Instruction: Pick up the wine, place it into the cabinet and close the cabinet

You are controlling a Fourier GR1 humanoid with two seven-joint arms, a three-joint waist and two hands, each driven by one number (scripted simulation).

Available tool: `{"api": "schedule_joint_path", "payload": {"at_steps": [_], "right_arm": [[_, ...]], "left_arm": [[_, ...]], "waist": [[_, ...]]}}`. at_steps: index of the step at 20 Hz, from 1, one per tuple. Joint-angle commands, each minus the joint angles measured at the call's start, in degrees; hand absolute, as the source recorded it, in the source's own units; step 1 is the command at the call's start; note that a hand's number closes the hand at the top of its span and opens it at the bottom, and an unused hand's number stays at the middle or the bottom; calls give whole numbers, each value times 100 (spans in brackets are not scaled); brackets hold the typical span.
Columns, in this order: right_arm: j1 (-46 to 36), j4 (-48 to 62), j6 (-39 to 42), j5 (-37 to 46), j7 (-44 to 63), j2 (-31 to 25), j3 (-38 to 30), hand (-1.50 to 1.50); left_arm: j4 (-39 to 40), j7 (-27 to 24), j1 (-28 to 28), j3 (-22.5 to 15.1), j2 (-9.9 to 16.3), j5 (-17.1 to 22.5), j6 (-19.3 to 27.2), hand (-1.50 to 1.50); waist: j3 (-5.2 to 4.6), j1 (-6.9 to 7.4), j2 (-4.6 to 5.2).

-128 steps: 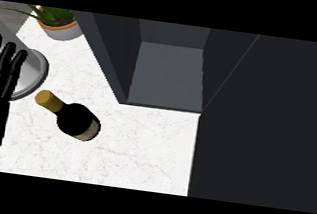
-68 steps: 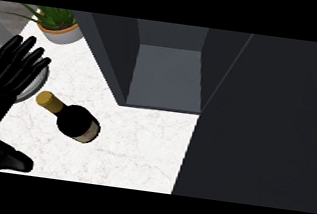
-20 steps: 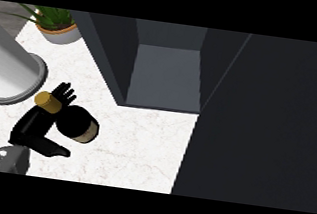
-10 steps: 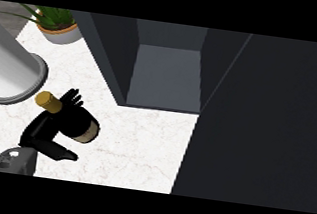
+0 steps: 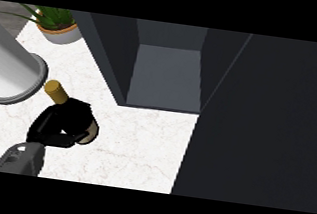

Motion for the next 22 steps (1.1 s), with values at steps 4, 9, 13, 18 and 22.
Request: {"api": "schedule_joint_path", "payload": {"at_steps": [4,9,13,18,22], "right_arm": [[304,-1065,-41,385,356,-151,276,-150],[644,-1386,9,83,173,-476,-71,-150],[770,-858,-171,421,-258,-207,462,-150],[676,-1319,-207,477,146,-476,376,-150],[846,-1292,-325,425,-115,-497,429,-150]], "left_arm": [[-30,-850,8,-170,-49,-246,127,150],[-308,-919,180,-248,-12,-206,119,150],[-861,-993,896,-286,-337,-156,737,150],[-1248,-917,1197,-325,-559,-8,847,150],[-2142,-273,1541,-601,-776,180,633,150]], "waist": [[-1,5,-6],[7,9,-13],[10,86,-23],[5,60,-33],[12,61,-54]]}}
